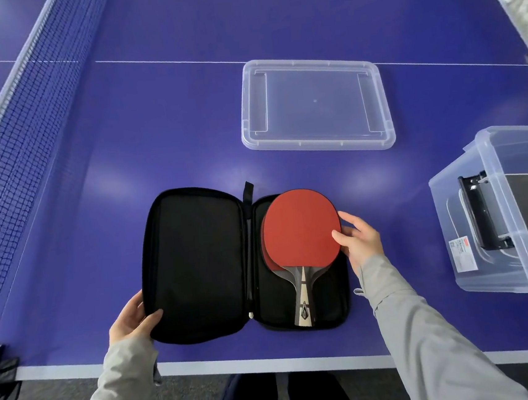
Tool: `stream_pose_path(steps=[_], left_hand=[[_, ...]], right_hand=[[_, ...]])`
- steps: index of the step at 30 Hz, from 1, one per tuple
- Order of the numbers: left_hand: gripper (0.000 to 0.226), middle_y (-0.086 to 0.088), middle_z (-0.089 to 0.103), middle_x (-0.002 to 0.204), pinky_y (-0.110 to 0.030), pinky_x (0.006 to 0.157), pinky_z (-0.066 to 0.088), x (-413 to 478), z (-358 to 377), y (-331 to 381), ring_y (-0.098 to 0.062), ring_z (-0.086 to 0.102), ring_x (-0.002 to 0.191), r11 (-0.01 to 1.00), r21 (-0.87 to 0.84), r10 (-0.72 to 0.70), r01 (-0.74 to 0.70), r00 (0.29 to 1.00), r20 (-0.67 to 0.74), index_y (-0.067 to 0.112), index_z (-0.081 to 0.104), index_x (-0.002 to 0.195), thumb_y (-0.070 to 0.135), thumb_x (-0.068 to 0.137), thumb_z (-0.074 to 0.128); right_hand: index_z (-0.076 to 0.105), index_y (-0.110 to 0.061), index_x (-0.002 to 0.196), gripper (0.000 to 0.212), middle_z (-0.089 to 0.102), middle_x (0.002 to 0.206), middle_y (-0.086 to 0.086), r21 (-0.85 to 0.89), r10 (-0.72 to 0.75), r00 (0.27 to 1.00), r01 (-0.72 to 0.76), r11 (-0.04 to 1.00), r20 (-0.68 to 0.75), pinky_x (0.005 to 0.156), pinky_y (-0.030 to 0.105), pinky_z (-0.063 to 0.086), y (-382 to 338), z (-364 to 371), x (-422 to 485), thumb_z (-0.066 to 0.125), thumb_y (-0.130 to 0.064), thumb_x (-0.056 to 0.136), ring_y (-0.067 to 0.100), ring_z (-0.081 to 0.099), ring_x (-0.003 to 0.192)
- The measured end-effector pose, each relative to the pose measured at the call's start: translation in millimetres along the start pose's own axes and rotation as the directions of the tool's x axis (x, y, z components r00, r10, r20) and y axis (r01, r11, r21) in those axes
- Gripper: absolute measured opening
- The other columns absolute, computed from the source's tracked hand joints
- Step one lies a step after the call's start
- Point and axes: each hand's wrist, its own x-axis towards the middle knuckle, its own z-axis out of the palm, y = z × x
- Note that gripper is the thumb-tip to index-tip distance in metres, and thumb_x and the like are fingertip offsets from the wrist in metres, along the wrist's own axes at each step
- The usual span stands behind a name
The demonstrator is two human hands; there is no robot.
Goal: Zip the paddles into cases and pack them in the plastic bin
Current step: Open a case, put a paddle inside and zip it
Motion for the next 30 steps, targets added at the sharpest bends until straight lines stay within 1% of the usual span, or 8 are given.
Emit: stream_pose_path(steps=[6,10,12,17,21,23,27,30], left_hand=[[0.042,-0.014,0.065,0.111,-0.01,0.053,0.051,2,-1,0,-0.009,0.066,0.07,1.0,0.023,-0.017,0.017,1.0,0.01,0.003,0.051,0.128,-0.01,0.089,0.049],[0.041,-0.011,0.064,0.109,-0.006,0.036,0.041,-2,2,2,0.003,0.05,0.035,0.999,0.041,-0.027,0.027,1.0,0.005,0.006,0.052,0.128,-0.008,0.09,0.048],[0.041,-0.012,0.062,0.111,-0.006,0.034,0.038,-3,3,3,0.001,0.048,0.033,0.998,0.046,-0.03,0.03,1.0,-0.003,0.006,0.051,0.128,-0.008,0.09,0.047],[0.041,-0.016,0.061,0.112,-0.006,0.037,0.041,-3,7,7,0.001,0.054,0.04,0.997,0.06,-0.05,0.051,0.999,-0.021,0.003,0.051,0.128,-0.009,0.09,0.047],[0.041,-0.017,0.061,0.115,-0.01,0.052,0.05,-1,6,8,-0.015,0.064,0.077,0.997,0.047,-0.066,0.067,0.997,-0.026,0.002,0.051,0.128,-0.01,0.089,0.048],[0.041,-0.016,0.061,0.114,-0.013,0.047,0.05,-1,6,9,-0.023,0.062,0.081,0.996,0.045,-0.072,0.073,0.997,-0.031,0.004,0.052,0.128,-0.009,0.089,0.048],[0.036,-0.006,0.068,0.107,-0.016,0.032,0.04,-7,7,13,-0.02,0.046,0.033,0.997,0.043,-0.067,0.07,0.996,-0.065,0.02,0.058,0.118,-0.001,0.09,0.051],[0.035,-0.004,0.068,0.104,-0.013,0.031,0.036,-10,8,14,-0.013,0.046,0.029,0.997,0.027,-0.065,0.067,0.995,-0.078,0.021,0.059,0.116,-0.001,0.09,0.051]], right_hand=[[0.059,-0.007,0.125,0.048,0.068,0.104,0.015,-0.033,-0.02,1.0,0.02,0.999,0.007,0.09,0.036,0.052,-3,4,2,0.062,0.013,0.081,0.026,0.066,0.096],[0.059,-0.006,0.125,0.049,0.069,0.097,0.003,-0.099,-0.055,0.998,0.057,0.993,0.029,0.081,0.025,0.052,-5,4,5,0.061,0.013,0.081,0.011,0.067,0.089],[0.059,-0.007,0.126,0.049,0.068,0.096,0.0,-0.14,-0.062,0.998,0.066,0.988,0.031,0.082,0.023,0.05,-3,3,6,0.062,0.012,0.081,0.008,0.065,0.087],[0.058,-0.009,0.128,0.049,0.067,0.109,0.007,-0.252,-0.093,0.994,0.102,0.962,0.05,0.088,0.024,0.048,3,1,7,0.063,0.008,0.083,0.012,0.064,0.092],[0.055,-0.011,0.131,0.048,0.066,0.115,0.005,-0.278,-0.105,0.994,0.11,0.954,0.033,0.095,0.029,0.048,8,6,6,0.061,0.004,0.086,0.015,0.063,0.099],[0.055,-0.011,0.131,0.047,0.064,0.117,0.01,-0.298,-0.121,0.993,0.117,0.948,0.005,0.096,0.03,0.048,10,9,5,0.06,0.003,0.087,0.02,0.062,0.101],[0.058,-0.01,0.129,0.044,0.057,0.118,0.017,-0.4,-0.185,0.982,0.156,0.903,-0.034,0.09,0.028,0.047,9,12,4,0.061,0.001,0.086,0.021,0.056,0.093],[0.057,-0.01,0.13,0.044,0.055,0.117,0.015,-0.441,-0.199,0.98,0.168,0.881,-0.025,0.089,0.027,0.046,8,12,2,0.061,0.0,0.087,0.018,0.054,0.093]])
